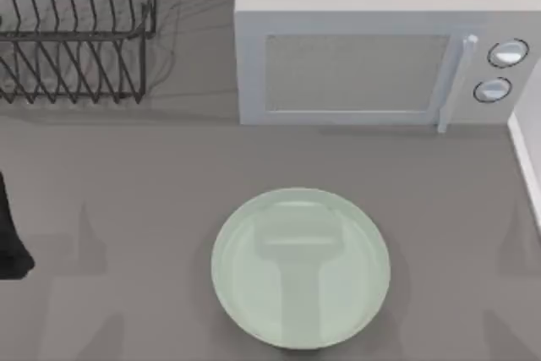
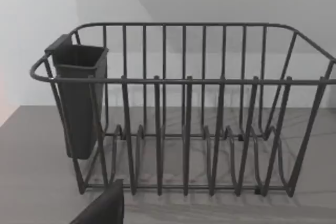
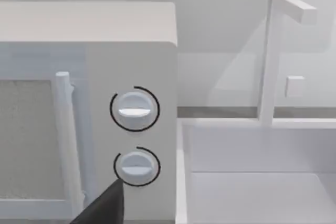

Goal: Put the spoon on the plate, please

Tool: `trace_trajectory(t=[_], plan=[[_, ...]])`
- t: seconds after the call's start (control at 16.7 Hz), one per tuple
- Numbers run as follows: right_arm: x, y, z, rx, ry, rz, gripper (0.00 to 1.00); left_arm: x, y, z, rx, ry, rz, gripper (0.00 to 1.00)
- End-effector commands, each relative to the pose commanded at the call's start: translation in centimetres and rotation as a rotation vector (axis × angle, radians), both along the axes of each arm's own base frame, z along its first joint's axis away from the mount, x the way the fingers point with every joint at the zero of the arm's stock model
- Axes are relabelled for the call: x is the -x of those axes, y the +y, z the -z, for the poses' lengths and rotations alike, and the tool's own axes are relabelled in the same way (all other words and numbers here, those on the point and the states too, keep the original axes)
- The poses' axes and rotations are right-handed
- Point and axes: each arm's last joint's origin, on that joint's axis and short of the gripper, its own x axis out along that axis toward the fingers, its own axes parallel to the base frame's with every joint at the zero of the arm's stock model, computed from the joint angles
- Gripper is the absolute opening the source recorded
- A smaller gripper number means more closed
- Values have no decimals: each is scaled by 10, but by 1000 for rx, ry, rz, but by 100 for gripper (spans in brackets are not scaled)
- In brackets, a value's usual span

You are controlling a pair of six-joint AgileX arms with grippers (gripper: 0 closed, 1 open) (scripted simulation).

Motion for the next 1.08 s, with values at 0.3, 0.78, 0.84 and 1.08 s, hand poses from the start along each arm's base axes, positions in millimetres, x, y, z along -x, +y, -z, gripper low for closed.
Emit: trace_trajectory(t=[0.3, 0.78, 0.84, 1.08], plan=[[0, 0, 0, 0, 0, 0, 100, -1, 4, -8, -24, 71, -33, 100], [0, 0, 0, 0, 0, 0, 100, -31, 34, -34, -94, 780, -153, 100], [0, 0, 0, 0, 0, 0, 100, -38, 41, -34, -87, 896, -155, 100], [0, 0, 0, 0, 0, 0, 100, -63, 69, -31, -24, 1287, -132, 100]])
